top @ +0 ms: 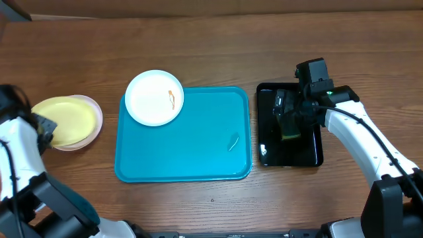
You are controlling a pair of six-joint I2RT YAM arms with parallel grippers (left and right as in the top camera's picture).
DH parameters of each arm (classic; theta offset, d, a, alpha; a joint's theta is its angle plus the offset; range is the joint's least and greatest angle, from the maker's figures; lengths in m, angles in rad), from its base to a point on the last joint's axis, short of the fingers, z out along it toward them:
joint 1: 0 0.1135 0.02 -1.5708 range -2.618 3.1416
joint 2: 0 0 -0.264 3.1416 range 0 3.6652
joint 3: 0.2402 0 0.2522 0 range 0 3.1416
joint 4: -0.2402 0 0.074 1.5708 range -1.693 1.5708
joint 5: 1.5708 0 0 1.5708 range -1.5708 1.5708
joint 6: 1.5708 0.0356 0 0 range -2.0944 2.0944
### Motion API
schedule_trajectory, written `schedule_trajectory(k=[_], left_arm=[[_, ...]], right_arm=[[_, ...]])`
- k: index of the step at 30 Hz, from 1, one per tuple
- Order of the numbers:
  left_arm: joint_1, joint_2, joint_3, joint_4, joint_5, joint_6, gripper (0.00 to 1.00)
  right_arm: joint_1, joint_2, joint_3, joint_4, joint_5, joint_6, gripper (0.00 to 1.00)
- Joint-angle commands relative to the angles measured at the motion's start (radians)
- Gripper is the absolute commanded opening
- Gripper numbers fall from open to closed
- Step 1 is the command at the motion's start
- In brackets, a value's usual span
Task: Clean dirty plates on tray and stack at the side
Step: 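Lower the yellow plate onto the white plate left of tray, release, then reach the left gripper to the remaining white plate rim and grasp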
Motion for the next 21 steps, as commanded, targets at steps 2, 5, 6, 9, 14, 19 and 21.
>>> schedule_trajectory(k=[2,5,6,9,14,19,21], left_arm=[[0.042,0.026,0.026,0.031,0.090,-0.010,0.04],[0.042,0.032,0.026,0.052,0.095,0.014,0.17],[0.040,0.033,0.026,0.057,0.106,0.024,0.26],[0.039,0.034,0.026,0.066,0.146,0.028,0.56],[0.039,0.034,0.026,0.077,0.301,0.097,0.79],[0.016,0.034,0.026,0.082,0.482,0.140,0.69],[-0.012,0.034,0.026,0.080,0.499,0.148,0.67]], right_arm=[[-0.002,-0.006,0.008,0.005,0.006,0.000,1.00],[-0.002,-0.006,0.008,0.005,0.006,0.000,1.00],[-0.002,-0.006,0.008,0.005,0.006,0.000,1.00],[-0.002,-0.006,0.008,0.005,0.006,0.000,1.00],[-0.002,-0.006,0.008,0.005,0.006,0.000,1.00],[-0.002,-0.006,0.008,0.005,0.006,0.000,1.00],[-0.002,-0.006,0.008,0.005,0.006,0.000,1.00]])
